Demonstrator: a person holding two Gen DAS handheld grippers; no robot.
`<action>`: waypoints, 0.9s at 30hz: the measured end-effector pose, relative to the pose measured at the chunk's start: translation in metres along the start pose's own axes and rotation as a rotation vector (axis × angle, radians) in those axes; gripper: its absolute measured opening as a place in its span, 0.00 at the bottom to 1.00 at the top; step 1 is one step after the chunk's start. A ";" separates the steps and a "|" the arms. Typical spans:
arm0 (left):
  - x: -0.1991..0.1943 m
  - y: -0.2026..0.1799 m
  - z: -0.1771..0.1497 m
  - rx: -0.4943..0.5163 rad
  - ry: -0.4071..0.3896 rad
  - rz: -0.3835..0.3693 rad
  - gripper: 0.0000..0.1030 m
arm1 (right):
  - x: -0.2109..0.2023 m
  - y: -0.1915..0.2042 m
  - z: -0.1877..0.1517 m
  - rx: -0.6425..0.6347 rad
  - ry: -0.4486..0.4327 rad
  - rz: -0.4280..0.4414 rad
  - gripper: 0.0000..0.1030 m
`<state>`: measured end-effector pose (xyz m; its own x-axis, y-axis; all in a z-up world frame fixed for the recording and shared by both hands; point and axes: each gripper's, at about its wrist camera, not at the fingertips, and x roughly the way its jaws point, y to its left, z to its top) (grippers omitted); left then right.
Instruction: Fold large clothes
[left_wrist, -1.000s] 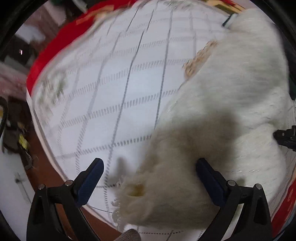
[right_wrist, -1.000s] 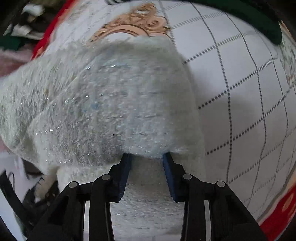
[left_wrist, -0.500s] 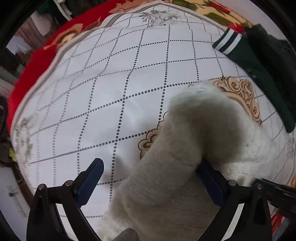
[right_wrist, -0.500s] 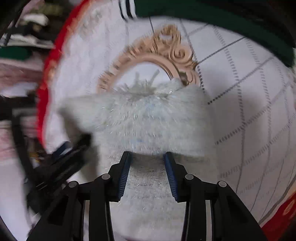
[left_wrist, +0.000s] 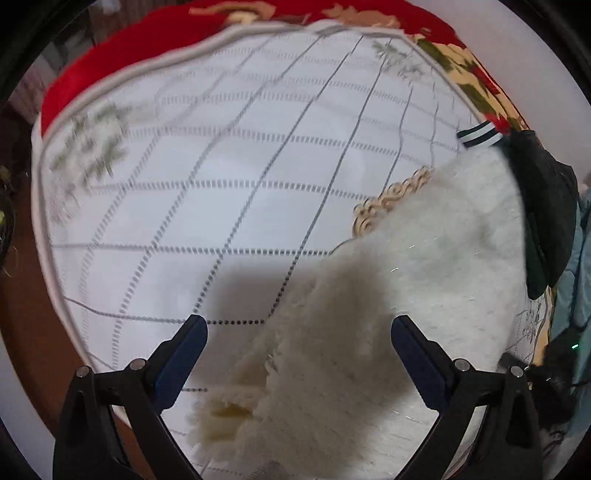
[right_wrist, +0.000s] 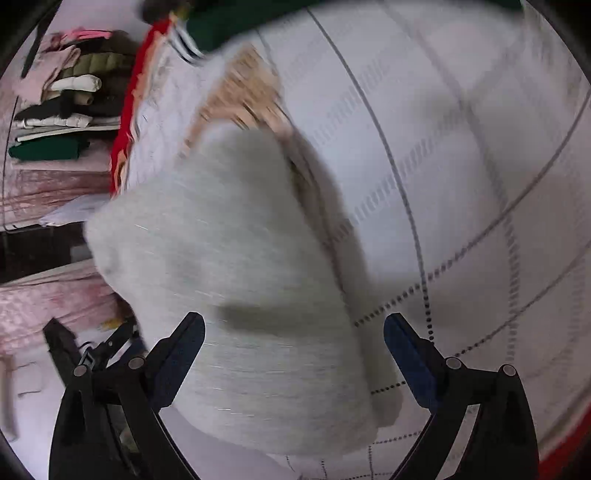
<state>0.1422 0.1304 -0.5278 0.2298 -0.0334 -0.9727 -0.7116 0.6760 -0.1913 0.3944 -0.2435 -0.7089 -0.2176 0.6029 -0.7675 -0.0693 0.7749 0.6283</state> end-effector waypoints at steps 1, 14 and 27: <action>0.007 0.000 0.000 0.005 0.011 -0.016 0.99 | 0.006 -0.005 -0.002 0.000 0.017 0.032 0.96; 0.022 -0.008 0.018 0.197 0.112 -0.046 0.98 | 0.037 -0.010 -0.039 0.153 0.118 0.434 0.51; 0.025 -0.032 0.038 0.457 0.112 -0.226 0.37 | 0.054 0.006 -0.057 0.132 -0.094 0.427 0.79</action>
<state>0.1962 0.1362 -0.5408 0.2540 -0.2776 -0.9265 -0.2840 0.8943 -0.3458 0.3272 -0.2171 -0.7395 -0.1098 0.8834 -0.4557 0.1335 0.4674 0.8739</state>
